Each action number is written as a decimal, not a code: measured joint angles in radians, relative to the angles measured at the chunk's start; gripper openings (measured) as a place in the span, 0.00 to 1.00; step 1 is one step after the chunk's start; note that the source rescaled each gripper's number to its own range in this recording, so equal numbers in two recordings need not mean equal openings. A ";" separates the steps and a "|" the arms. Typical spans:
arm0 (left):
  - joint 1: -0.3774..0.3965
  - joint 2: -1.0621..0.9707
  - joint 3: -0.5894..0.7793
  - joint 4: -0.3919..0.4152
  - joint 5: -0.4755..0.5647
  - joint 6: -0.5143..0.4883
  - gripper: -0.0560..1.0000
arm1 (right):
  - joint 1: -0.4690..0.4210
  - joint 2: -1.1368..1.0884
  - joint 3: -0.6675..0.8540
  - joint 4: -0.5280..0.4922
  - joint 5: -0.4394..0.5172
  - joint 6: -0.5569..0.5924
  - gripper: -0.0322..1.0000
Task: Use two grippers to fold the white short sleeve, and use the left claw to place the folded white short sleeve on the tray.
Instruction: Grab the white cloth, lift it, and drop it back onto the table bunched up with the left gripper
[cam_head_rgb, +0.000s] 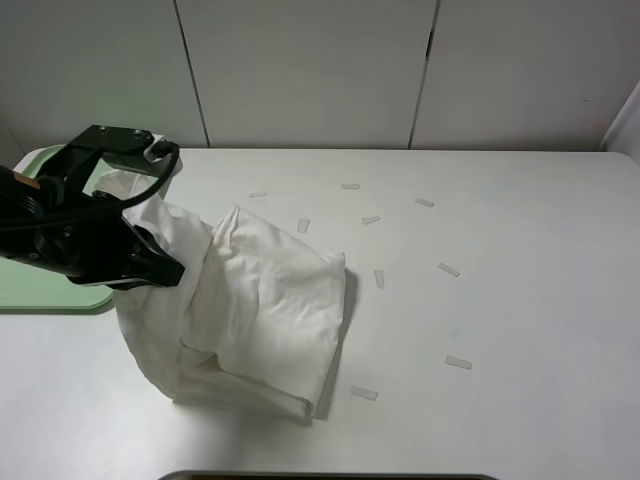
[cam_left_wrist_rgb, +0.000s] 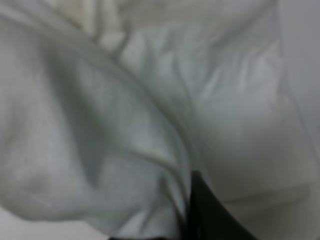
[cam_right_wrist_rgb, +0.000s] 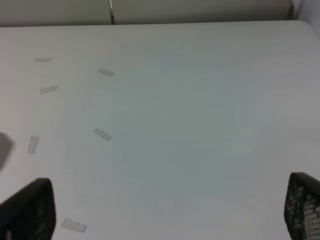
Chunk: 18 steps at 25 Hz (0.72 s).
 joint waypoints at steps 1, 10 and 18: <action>-0.023 0.000 0.000 -0.001 -0.006 0.000 0.11 | 0.000 0.000 0.000 0.000 0.000 0.000 1.00; -0.191 0.008 0.000 -0.007 -0.081 0.000 0.11 | 0.000 0.000 0.000 0.000 0.000 0.000 1.00; -0.295 0.201 -0.014 -0.110 -0.295 -0.004 0.11 | 0.000 0.000 0.000 0.000 0.000 0.000 1.00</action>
